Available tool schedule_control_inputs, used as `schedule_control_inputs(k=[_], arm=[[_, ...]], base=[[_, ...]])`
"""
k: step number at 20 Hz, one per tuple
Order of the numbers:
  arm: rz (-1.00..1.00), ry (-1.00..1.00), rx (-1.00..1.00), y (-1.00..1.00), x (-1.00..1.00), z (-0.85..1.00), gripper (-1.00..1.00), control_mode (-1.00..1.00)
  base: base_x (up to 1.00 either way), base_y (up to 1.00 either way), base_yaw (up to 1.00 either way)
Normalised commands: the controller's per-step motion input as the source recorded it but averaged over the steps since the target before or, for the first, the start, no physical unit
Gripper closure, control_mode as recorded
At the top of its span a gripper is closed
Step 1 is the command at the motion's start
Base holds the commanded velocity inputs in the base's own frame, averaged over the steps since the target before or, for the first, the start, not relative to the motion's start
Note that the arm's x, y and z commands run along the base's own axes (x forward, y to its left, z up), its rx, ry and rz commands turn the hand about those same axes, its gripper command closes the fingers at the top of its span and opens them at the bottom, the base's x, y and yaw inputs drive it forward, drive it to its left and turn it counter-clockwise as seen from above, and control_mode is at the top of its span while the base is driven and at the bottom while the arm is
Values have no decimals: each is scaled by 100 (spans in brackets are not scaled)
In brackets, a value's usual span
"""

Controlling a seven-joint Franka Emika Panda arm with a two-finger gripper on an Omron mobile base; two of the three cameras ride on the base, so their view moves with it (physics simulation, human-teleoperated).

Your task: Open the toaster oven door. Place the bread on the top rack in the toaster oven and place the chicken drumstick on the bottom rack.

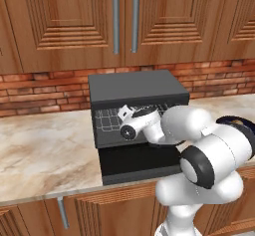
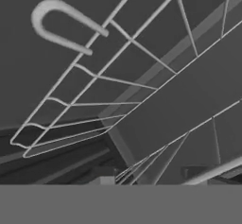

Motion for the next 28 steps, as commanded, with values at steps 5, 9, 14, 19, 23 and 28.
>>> schedule_control_inputs(k=[5,9,14,19,23,28], arm=[[0,24,1,-14,-100,-4,100,-100],[0,31,1,-22,-100,0,100,-100],[0,39,0,-18,-98,0,100,-100],[0,30,0,-18,-30,46,-100,-100],[-2,10,0,-55,0,100,-100,-100],[0,7,0,-86,-11,100,-100,-100]], base=[[0,0,0],[0,0,0],[0,0,0],[0,0,0],[0,0,0],[0,0,0]])
